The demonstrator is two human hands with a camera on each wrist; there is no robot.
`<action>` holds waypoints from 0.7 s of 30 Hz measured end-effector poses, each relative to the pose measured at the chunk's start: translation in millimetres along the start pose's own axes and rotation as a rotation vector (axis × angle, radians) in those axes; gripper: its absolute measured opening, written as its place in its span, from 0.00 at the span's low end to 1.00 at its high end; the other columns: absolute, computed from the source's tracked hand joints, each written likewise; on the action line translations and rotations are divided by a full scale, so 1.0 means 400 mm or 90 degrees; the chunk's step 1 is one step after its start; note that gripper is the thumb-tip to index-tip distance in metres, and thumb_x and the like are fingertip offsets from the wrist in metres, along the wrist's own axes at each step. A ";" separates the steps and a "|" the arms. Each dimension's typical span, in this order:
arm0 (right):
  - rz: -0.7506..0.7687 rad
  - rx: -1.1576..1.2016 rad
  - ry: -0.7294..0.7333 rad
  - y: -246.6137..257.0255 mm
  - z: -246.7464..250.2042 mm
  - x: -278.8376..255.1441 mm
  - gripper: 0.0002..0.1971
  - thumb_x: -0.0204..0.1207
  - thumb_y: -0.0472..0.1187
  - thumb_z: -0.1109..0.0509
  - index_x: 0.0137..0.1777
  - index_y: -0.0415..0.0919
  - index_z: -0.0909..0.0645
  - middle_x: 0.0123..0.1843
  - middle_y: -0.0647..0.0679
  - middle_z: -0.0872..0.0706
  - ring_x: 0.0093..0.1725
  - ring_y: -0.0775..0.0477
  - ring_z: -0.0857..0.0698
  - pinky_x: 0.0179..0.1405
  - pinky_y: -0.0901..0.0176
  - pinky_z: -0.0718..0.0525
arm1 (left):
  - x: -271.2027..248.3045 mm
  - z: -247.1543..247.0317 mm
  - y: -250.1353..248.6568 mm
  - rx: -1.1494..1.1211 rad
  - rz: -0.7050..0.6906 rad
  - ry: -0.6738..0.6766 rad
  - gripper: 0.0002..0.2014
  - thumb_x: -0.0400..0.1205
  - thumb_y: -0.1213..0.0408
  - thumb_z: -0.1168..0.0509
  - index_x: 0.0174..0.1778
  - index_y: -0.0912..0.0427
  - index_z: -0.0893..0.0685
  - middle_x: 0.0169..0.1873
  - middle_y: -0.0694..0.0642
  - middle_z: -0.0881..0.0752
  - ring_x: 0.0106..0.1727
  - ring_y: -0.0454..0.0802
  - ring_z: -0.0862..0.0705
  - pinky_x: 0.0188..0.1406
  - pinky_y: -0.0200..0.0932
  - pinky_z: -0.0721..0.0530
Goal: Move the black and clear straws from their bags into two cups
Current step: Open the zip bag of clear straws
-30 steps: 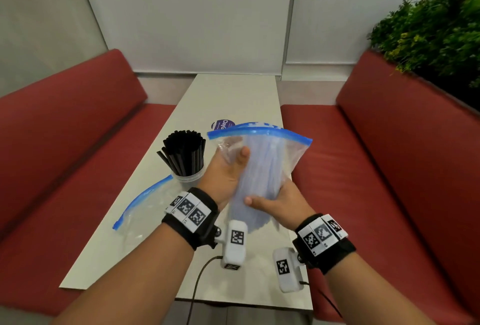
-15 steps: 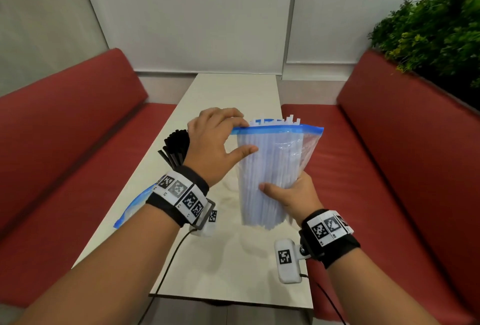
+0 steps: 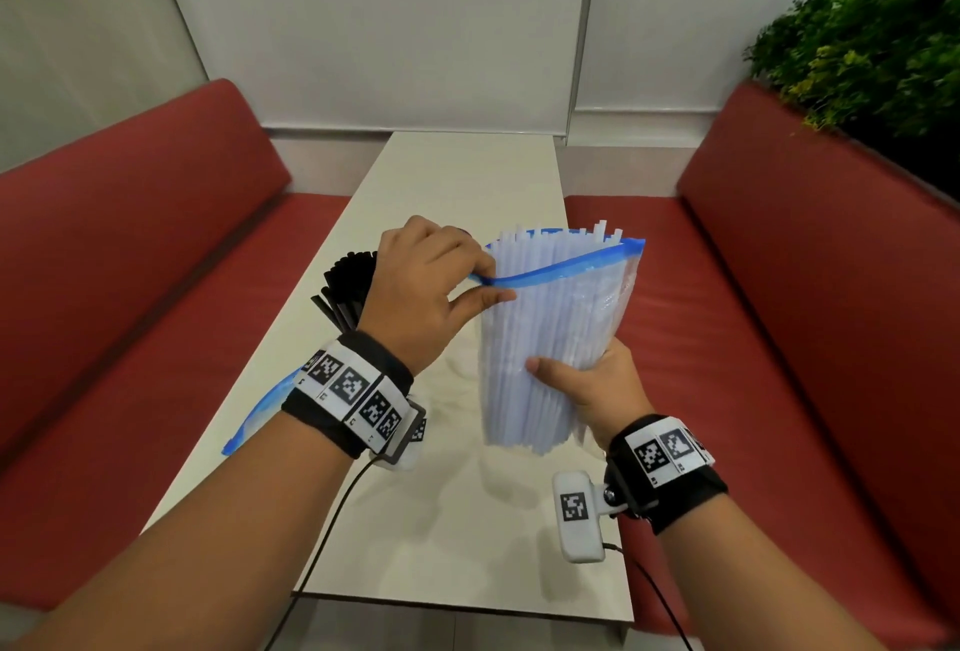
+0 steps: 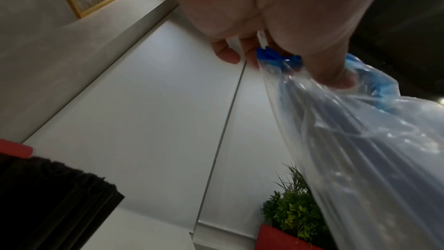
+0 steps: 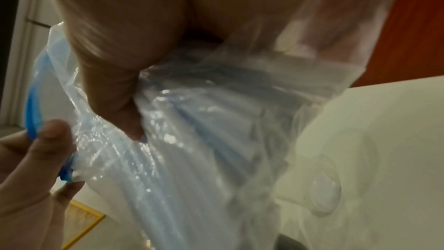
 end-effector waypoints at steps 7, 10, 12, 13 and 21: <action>0.028 0.056 0.026 0.034 -0.017 0.007 0.29 0.63 0.30 0.15 0.66 0.33 0.16 0.61 0.36 0.07 0.61 0.33 0.08 0.59 0.36 0.09 | -0.031 -0.024 0.072 0.044 0.177 0.113 0.35 0.83 0.28 0.58 0.35 0.49 0.15 0.32 0.43 0.14 0.47 0.52 0.20 0.51 0.52 0.25; 0.033 0.045 0.069 0.049 -0.043 0.004 0.25 0.66 0.20 0.19 0.63 0.33 0.15 0.54 0.43 0.04 0.55 0.42 0.06 0.52 0.47 0.07 | -0.041 -0.052 0.095 -0.023 0.324 0.170 0.36 0.76 0.21 0.53 0.34 0.49 0.17 0.26 0.47 0.17 0.37 0.51 0.17 0.44 0.51 0.19; 0.032 0.042 0.091 0.054 -0.055 0.000 0.25 0.68 0.17 0.22 0.65 0.32 0.16 0.54 0.44 0.04 0.56 0.44 0.06 0.52 0.51 0.08 | -0.057 -0.089 0.109 -0.130 0.427 0.230 0.34 0.70 0.20 0.42 0.44 0.50 0.15 0.33 0.45 0.13 0.38 0.44 0.14 0.42 0.44 0.17; 0.032 0.041 0.098 0.057 -0.059 -0.001 0.25 0.69 0.17 0.23 0.66 0.31 0.16 0.56 0.43 0.05 0.57 0.42 0.06 0.53 0.51 0.08 | -0.060 -0.105 0.107 -0.182 0.447 0.262 0.35 0.69 0.21 0.39 0.47 0.51 0.14 0.33 0.43 0.14 0.36 0.42 0.15 0.40 0.41 0.19; 0.032 0.006 0.114 0.057 -0.062 0.013 0.30 0.67 0.18 0.20 0.70 0.29 0.20 0.59 0.40 0.06 0.59 0.43 0.06 0.54 0.54 0.08 | -0.050 -0.154 0.041 -0.465 0.466 0.334 0.26 0.73 0.31 0.32 0.56 0.46 0.11 0.47 0.41 0.08 0.51 0.42 0.10 0.54 0.39 0.15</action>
Point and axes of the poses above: each hand's wrist, its own x-axis towards the middle knuckle, its own z-axis out of the back of the hand, y = z × x, the point moved 9 cm from there along x, towards the middle knuckle
